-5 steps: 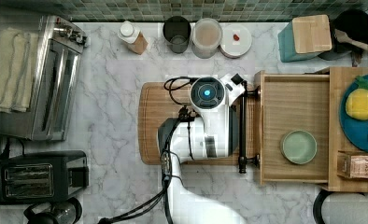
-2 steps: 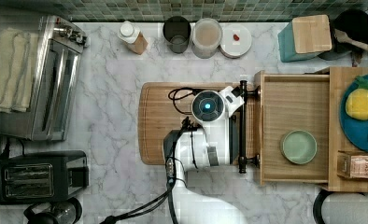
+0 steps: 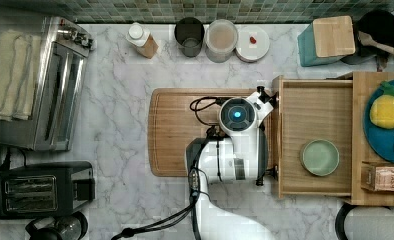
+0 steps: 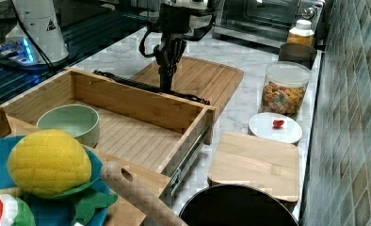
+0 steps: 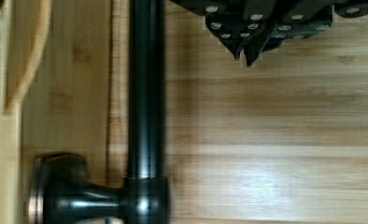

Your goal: Close the drawer.

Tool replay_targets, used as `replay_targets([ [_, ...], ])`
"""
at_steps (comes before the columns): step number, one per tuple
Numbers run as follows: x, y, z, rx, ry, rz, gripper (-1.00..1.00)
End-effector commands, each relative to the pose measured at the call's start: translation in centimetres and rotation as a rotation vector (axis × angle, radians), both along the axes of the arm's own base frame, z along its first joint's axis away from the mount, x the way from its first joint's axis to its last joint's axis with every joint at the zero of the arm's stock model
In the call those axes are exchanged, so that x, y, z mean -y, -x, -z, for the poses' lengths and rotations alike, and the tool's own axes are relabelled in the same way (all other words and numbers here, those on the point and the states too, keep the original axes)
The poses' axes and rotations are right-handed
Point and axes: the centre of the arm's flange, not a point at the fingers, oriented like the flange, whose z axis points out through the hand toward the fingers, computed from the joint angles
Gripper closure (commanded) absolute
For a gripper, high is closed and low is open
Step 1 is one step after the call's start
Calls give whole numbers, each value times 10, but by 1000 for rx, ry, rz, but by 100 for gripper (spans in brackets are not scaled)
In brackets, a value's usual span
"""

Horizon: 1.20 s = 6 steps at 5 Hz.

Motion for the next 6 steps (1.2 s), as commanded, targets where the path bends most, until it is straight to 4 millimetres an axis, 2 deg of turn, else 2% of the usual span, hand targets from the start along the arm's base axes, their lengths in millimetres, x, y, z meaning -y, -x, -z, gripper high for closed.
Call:
replay_targets([
  [1, 141, 13, -32, 84, -21, -15, 100],
  [2, 190, 24, -46, 98, -21, -10, 100],
  [3, 254, 29, -54, 128, -12, -33, 100],
  [4, 311, 32, -53, 130, -14, -61, 100],
  [5, 361, 47, -53, 180, -17, -89, 100],
  [6, 399, 55, -68, 183, 35, -92, 100],
])
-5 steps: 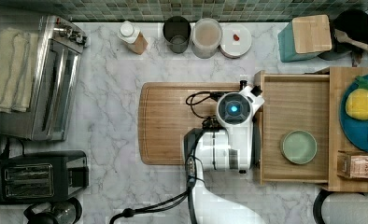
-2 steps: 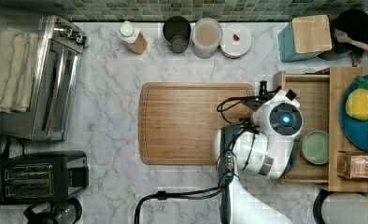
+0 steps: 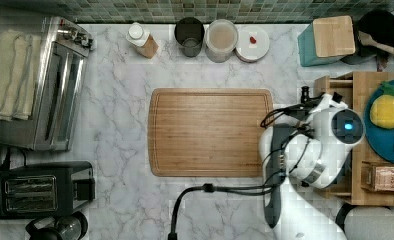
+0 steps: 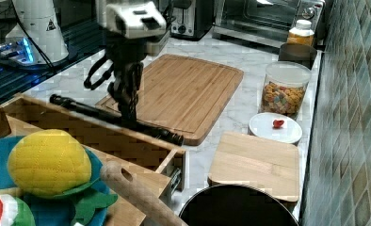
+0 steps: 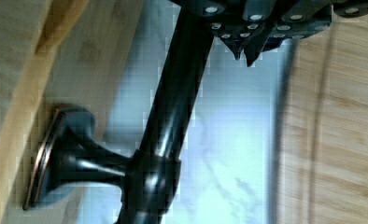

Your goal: Close the drawer.

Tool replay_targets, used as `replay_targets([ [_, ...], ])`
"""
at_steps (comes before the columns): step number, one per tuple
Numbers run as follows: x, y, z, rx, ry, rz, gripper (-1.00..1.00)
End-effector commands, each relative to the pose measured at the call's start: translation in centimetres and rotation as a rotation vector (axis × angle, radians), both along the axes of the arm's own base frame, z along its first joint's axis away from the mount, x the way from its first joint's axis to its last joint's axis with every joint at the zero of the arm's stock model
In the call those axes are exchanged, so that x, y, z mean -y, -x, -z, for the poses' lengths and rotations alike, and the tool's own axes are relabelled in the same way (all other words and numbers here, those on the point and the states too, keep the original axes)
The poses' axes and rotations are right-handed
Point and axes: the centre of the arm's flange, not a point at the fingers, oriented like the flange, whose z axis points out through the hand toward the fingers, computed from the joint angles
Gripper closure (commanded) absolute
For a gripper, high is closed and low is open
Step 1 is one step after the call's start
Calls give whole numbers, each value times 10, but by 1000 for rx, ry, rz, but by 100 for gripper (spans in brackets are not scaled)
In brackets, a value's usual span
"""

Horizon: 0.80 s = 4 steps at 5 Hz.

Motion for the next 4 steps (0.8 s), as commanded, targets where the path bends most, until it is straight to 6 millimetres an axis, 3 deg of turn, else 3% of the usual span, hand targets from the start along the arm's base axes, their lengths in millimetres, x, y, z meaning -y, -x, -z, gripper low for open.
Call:
replay_targets([
  [1, 210, 53, -94, 150, 212, 253, 100],
  [2, 200, 61, -112, 147, 283, 360, 100],
  [4, 200, 61, -112, 146, 283, 360, 100],
])
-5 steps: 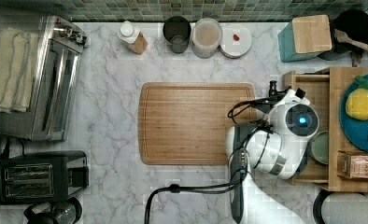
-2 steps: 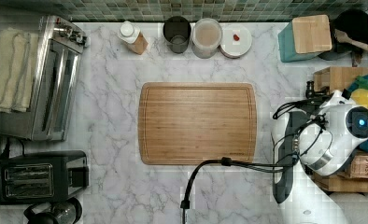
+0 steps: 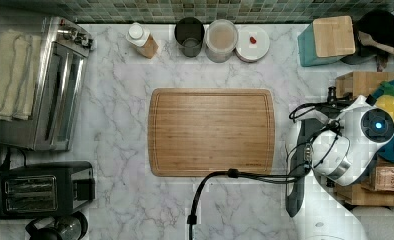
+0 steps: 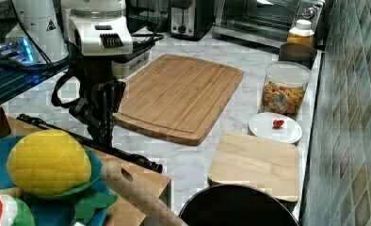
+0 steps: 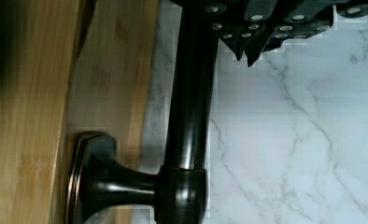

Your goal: Close the drawer.

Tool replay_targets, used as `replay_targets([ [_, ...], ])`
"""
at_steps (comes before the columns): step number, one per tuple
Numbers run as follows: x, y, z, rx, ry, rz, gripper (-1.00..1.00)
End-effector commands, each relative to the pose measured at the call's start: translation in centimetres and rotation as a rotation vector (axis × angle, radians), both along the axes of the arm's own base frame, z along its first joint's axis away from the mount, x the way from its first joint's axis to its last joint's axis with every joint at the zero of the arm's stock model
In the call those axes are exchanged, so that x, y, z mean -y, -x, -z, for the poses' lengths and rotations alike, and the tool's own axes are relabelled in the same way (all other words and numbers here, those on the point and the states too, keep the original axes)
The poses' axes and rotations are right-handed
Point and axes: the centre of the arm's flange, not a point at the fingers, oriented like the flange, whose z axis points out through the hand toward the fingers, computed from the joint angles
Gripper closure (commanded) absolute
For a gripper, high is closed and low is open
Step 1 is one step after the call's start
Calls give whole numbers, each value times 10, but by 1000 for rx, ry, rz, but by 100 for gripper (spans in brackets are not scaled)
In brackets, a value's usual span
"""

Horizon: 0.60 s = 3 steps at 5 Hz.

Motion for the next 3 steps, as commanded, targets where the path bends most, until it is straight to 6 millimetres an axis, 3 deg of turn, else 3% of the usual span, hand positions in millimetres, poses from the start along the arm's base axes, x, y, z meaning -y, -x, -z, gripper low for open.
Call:
replay_targets([
  [1, 137, 62, -110, 135, 218, 188, 100],
  [3, 137, 62, -110, 135, 218, 188, 100],
])
